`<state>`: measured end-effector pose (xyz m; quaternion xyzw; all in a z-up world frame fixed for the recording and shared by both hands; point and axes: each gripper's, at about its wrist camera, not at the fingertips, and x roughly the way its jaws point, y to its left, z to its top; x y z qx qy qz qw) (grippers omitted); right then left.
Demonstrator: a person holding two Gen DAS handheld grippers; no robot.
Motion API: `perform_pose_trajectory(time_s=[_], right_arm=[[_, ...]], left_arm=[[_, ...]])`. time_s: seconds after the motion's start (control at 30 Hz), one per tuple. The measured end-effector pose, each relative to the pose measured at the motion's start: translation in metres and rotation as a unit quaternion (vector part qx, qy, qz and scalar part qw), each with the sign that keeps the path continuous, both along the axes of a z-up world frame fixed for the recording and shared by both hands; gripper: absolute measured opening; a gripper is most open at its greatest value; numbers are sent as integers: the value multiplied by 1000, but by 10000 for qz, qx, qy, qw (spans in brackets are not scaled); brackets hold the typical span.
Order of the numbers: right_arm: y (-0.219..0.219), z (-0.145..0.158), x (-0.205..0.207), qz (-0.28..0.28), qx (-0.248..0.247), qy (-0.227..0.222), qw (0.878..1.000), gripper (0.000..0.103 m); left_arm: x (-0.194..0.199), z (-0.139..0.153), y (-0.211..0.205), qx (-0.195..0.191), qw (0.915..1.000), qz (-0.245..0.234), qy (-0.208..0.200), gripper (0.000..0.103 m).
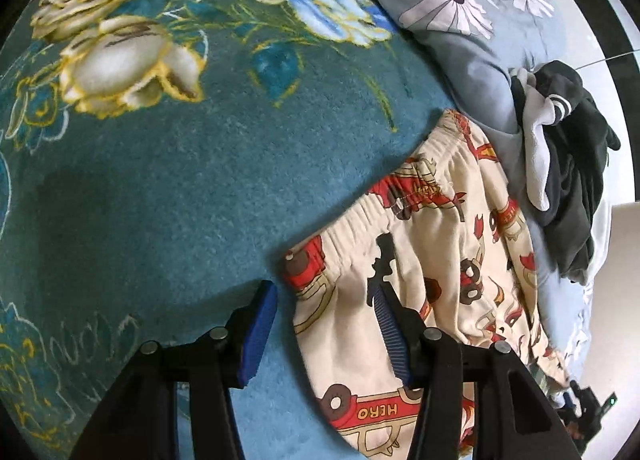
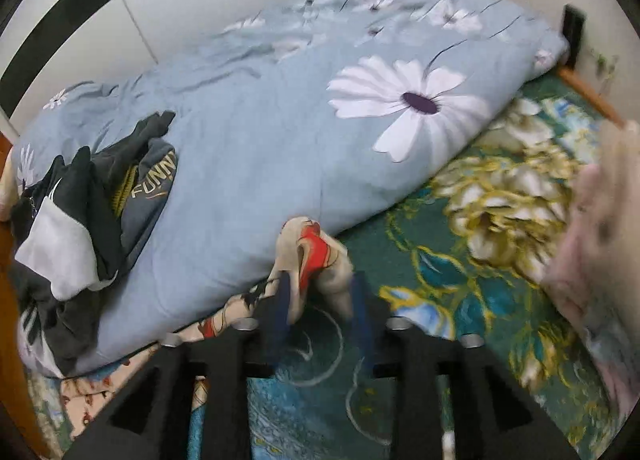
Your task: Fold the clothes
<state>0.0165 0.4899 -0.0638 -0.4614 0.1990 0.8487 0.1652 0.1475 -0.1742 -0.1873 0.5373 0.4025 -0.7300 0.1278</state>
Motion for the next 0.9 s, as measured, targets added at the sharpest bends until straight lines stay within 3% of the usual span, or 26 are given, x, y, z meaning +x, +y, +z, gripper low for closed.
perform_pose_trajectory(time_s=[0.03,0.1,0.17,0.27,0.5,0.57,0.6,0.73,0.87,0.9], right_arm=[[-10,1,8,89,-69,27,9999,37],[-48,-14,12,875,-572,-238,9942,37],[-90,-41,13,1674,-1200,-778,9755,37],[-151,-83,14,2362,-1772,-1496,9436,37],[-203,-126,3,2197,-2415,-2395,9144,37],[-214,-125,3,2188,-2242,-2537,9151,25],[-218,-122,3,2206,-2172,-2546,9162,6],[-219,-82,10,2274,-1909,-2067,9323,3],[-185,-7,25,2021,-1754,-986,9585,3],[-174,19,34,1950,-1557,-600,9665,3]], left_arm=[[0,0,1,11,10000,48,53,45],[-1,0,6,19,10000,83,39,31],[-3,0,9,15,9999,99,-11,19],[1,5,11,138,9996,226,77,17],[7,17,8,398,9978,342,398,13],[2,11,5,505,9970,386,434,14],[3,7,3,590,9963,445,444,14],[14,-1,-24,720,9948,454,568,11],[16,-6,-27,734,9948,355,605,11],[18,-8,-27,751,9950,362,553,16]])
